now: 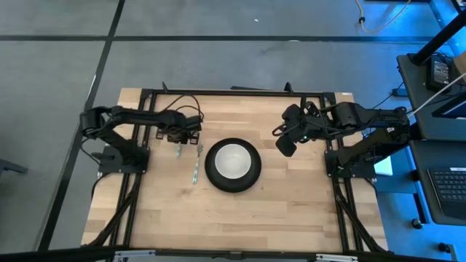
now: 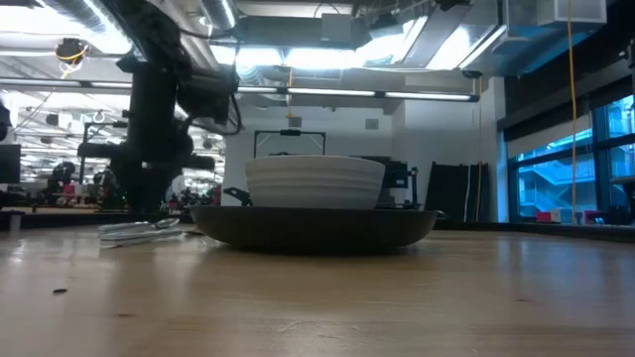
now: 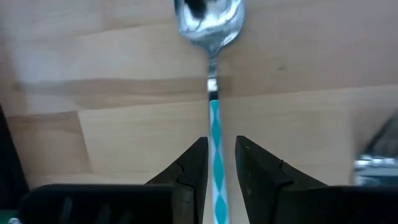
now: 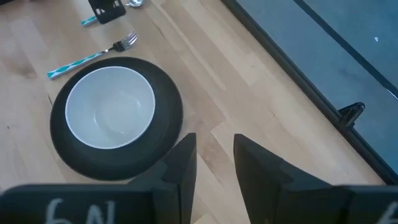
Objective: Set table place
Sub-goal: Put the spoon into the bowl
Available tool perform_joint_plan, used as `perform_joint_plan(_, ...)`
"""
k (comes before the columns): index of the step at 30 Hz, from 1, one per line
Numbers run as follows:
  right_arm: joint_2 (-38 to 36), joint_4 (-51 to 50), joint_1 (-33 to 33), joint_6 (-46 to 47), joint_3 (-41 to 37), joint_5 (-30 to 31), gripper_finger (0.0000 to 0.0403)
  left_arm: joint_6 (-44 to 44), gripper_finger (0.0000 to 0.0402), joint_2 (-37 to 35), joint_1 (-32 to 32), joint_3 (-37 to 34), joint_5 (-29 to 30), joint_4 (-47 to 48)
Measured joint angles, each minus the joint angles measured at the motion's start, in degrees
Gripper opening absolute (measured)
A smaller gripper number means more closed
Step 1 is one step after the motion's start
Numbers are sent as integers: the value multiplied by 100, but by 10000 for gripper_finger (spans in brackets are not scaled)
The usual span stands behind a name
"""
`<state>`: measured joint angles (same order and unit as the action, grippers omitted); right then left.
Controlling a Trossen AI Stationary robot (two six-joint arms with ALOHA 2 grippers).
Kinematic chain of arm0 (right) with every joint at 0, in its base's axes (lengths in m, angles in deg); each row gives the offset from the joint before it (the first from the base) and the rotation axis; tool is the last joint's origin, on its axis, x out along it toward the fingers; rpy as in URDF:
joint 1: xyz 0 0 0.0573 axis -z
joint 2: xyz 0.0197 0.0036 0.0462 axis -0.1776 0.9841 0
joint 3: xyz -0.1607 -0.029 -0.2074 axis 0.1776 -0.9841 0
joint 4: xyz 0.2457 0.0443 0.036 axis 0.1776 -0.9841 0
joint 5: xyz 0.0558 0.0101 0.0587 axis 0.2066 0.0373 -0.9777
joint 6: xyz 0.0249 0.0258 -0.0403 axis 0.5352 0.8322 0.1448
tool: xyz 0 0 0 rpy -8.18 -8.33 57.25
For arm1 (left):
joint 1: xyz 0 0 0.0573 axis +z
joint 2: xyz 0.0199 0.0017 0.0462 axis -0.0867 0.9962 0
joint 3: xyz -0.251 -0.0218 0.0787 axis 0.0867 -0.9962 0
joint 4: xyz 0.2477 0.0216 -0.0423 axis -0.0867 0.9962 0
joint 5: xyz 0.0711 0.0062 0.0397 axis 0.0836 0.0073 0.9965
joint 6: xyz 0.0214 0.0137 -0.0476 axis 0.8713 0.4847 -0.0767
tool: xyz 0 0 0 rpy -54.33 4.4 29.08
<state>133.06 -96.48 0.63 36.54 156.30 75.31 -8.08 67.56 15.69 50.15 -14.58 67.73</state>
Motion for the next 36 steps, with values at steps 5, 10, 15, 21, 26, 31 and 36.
perform_joint_plan(5,0,7,-1,0,0,-2,108,52,75,322,0,-46,-69,-36)
perform_joint_plan(10,0,12,-1,-7,0,-2,108,188,75,492,-2,-40,-129,-181)
perform_joint_plan(15,0,16,-1,-10,0,-2,108,484,71,497,0,-42,-147,-222)
perform_joint_plan(21,0,16,-1,-10,0,-2,108,796,15,497,-2,-42,-266,-259)
perform_joint_plan(26,0,16,-1,-11,0,-2,108,974,21,497,-4,-36,-325,-155)
perform_joint_plan(31,0,16,-1,-13,0,-2,108,1403,12,518,-29,200,-821,517)
perform_joint_plan(36,0,16,-1,-17,0,-2,108,1936,12,478,-124,969,-345,1764)
